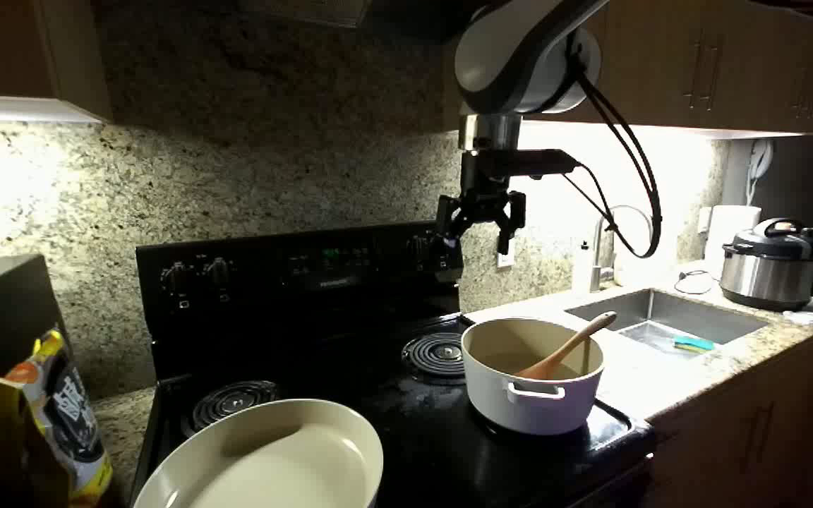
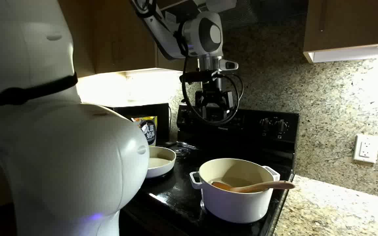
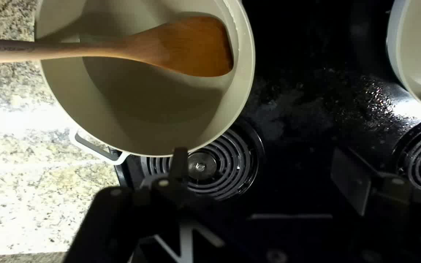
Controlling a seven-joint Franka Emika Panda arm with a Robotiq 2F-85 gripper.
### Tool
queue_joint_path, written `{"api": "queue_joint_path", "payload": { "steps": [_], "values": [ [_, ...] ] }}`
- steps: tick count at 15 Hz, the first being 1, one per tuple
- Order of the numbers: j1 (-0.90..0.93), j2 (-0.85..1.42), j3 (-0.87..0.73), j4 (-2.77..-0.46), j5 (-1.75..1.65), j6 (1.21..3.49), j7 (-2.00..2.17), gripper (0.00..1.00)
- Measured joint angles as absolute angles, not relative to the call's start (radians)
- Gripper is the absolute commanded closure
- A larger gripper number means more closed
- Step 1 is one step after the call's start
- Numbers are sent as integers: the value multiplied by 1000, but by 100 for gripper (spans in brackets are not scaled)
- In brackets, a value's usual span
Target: Use the wooden spoon to stir the liquid in the white pot.
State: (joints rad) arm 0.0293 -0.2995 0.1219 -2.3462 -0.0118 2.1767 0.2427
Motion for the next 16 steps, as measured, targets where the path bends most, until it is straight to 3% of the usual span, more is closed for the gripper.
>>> {"api": "queue_joint_path", "payload": {
  "steps": [11,16],
  "values": [
    [30,-299,120,-2346,-9,2177,243,0],
    [28,-300,66,-2346,143,2190,266,0]
  ]
}}
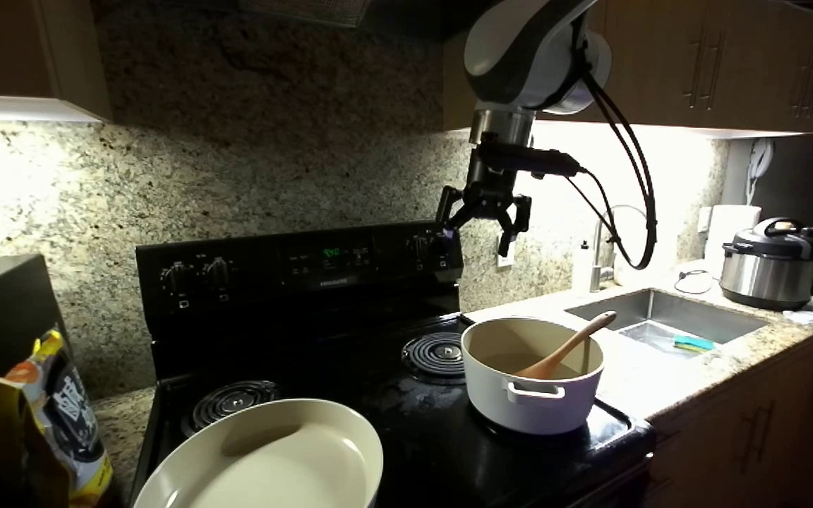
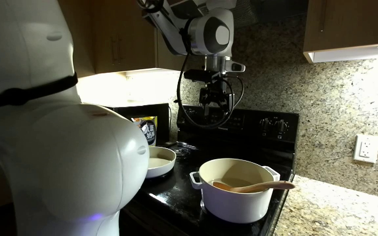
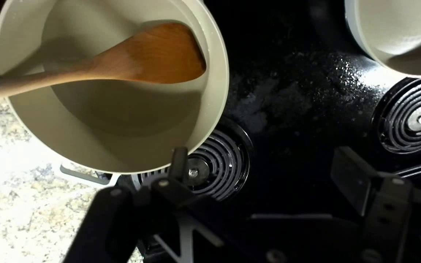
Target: Use the wooden spoon to stir the liquid in the white pot.
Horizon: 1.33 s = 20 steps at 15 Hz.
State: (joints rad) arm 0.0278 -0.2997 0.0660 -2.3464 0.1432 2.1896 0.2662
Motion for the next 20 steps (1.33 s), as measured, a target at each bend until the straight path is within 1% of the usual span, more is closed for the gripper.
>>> {"api": "queue_joint_path", "payload": {
  "steps": [7,10,14,20],
  "values": [
    [-64,-295,-29,-2387,195,2212,396,0],
    [-105,-270,-60,-2412,224,2254,456,0],
    [-117,-201,-95,-2447,340,2333,481,0],
    [-117,-188,-102,-2446,355,2332,493,0]
  ]
}}
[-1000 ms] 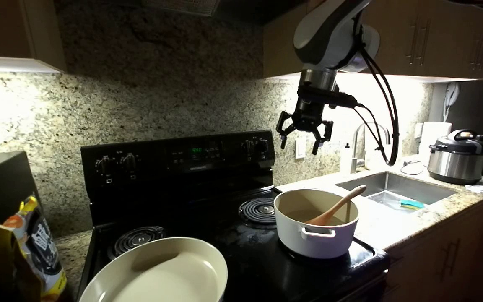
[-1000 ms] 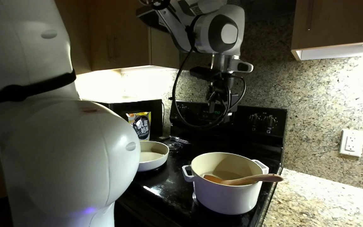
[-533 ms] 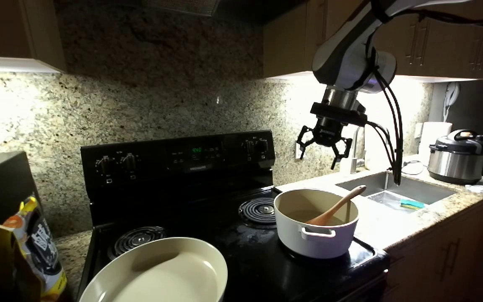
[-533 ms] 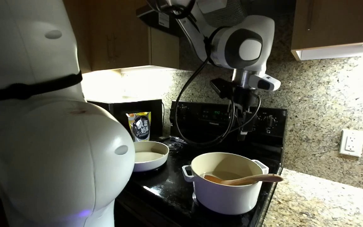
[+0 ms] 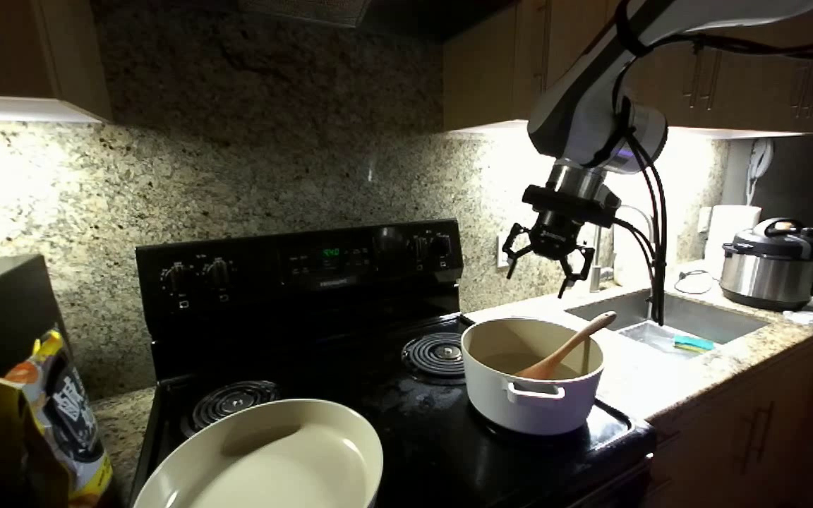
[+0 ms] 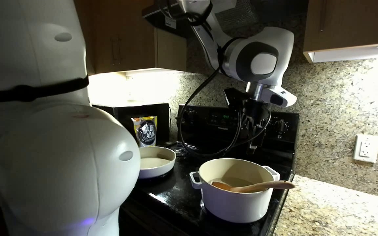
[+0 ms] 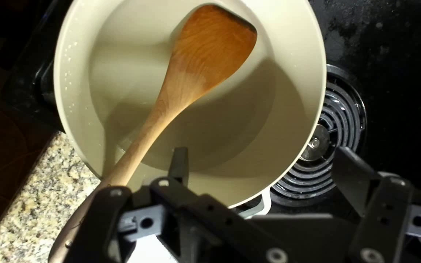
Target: Use the wooden spoon to stir the liquid in the white pot.
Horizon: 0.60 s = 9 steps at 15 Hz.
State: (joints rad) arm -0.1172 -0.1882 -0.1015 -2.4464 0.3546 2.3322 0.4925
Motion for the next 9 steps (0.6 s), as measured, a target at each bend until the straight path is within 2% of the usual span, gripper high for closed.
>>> {"api": "queue_joint_path", "payload": {
  "steps": [9],
  "values": [
    [-211,-168,-228,-2449,355,2189,492,0]
  ]
}}
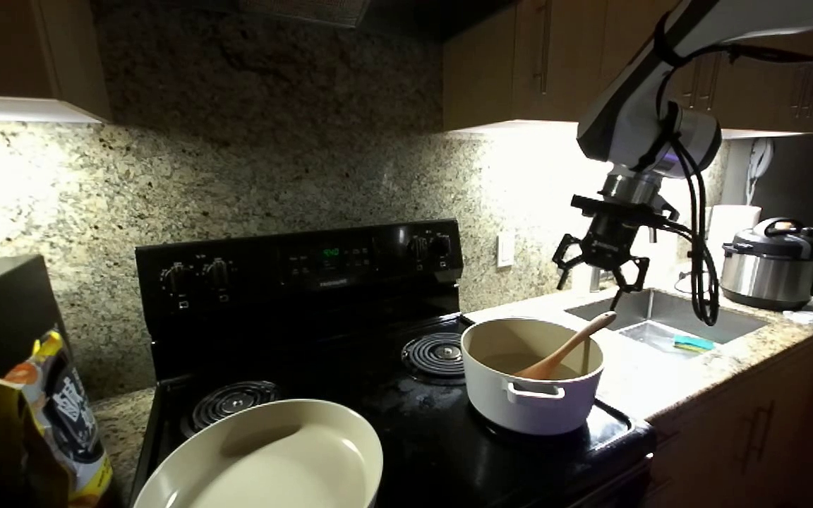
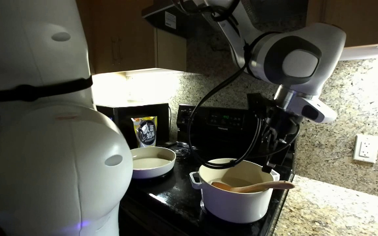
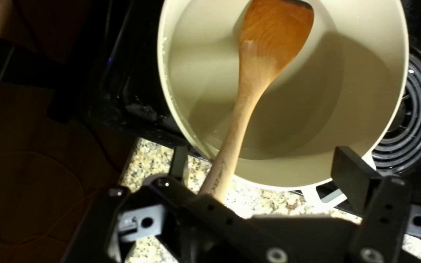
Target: Use the wooden spoon to stir the liquid in the white pot.
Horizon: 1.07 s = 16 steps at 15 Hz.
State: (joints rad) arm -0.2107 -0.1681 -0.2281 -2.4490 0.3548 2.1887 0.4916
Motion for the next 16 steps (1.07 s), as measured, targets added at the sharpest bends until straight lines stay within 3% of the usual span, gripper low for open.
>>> {"api": "queue_joint_path", "payload": {
  "steps": [12,13,15,16],
  "values": [
    [-244,-25,-281,-2400,413,2089,490,1],
    [-250,-17,-288,-2397,427,2077,487,26],
    [-260,-3,-298,-2389,442,2056,484,28],
    [-262,2,-302,-2383,445,2044,484,36]
  ]
}}
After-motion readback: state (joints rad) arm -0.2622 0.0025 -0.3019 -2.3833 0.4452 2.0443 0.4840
